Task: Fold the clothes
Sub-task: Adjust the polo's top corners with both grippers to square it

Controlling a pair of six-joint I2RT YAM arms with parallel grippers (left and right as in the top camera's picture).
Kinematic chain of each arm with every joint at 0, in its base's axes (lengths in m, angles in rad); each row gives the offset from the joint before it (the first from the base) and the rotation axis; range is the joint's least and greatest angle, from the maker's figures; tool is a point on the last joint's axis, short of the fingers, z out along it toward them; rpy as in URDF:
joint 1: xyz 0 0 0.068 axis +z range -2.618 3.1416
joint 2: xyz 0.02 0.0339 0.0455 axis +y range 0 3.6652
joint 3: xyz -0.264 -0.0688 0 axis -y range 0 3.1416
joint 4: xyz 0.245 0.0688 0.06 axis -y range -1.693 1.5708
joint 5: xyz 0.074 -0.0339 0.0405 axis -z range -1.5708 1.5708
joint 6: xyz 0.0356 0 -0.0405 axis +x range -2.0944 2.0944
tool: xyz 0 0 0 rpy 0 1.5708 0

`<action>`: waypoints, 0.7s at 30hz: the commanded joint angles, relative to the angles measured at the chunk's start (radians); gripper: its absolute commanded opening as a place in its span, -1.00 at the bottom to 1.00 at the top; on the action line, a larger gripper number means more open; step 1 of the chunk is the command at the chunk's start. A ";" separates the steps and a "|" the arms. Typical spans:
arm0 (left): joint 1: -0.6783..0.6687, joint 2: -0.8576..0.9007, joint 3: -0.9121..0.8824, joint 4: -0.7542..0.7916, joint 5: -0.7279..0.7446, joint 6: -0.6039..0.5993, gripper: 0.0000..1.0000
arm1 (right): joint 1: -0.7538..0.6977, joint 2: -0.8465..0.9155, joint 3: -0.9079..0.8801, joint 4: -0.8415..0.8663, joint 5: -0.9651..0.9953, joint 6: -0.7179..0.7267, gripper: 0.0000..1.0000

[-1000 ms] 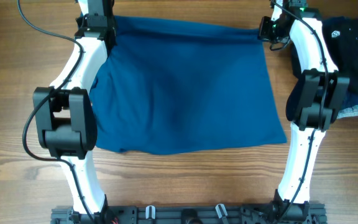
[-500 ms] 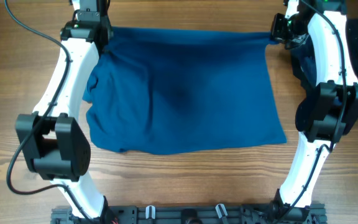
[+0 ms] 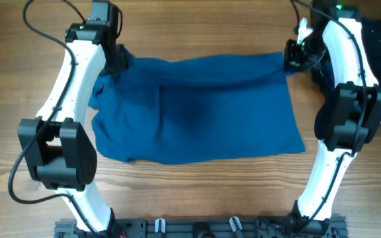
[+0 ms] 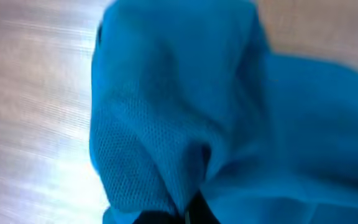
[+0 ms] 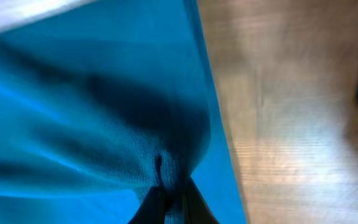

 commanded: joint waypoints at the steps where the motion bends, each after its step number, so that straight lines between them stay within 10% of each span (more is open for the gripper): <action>1: 0.005 0.013 0.005 -0.064 0.027 0.005 -0.90 | -0.023 -0.002 -0.055 -0.016 0.018 -0.018 -0.91; 5: 0.011 0.013 0.005 -0.107 0.026 0.005 -0.68 | -0.037 -0.002 -0.080 -0.010 0.018 -0.019 -0.89; 10: 0.013 0.013 0.005 -0.128 0.026 -0.005 0.55 | -0.055 -0.002 -0.080 -0.019 0.022 -0.018 -0.04; 13: 0.036 0.011 0.005 -0.164 0.026 -0.048 0.90 | -0.073 -0.003 -0.078 -0.032 0.020 -0.018 0.01; 21: 0.137 -0.108 0.005 -0.178 0.105 -0.077 1.00 | -0.124 -0.063 -0.077 -0.041 -0.048 -0.026 0.03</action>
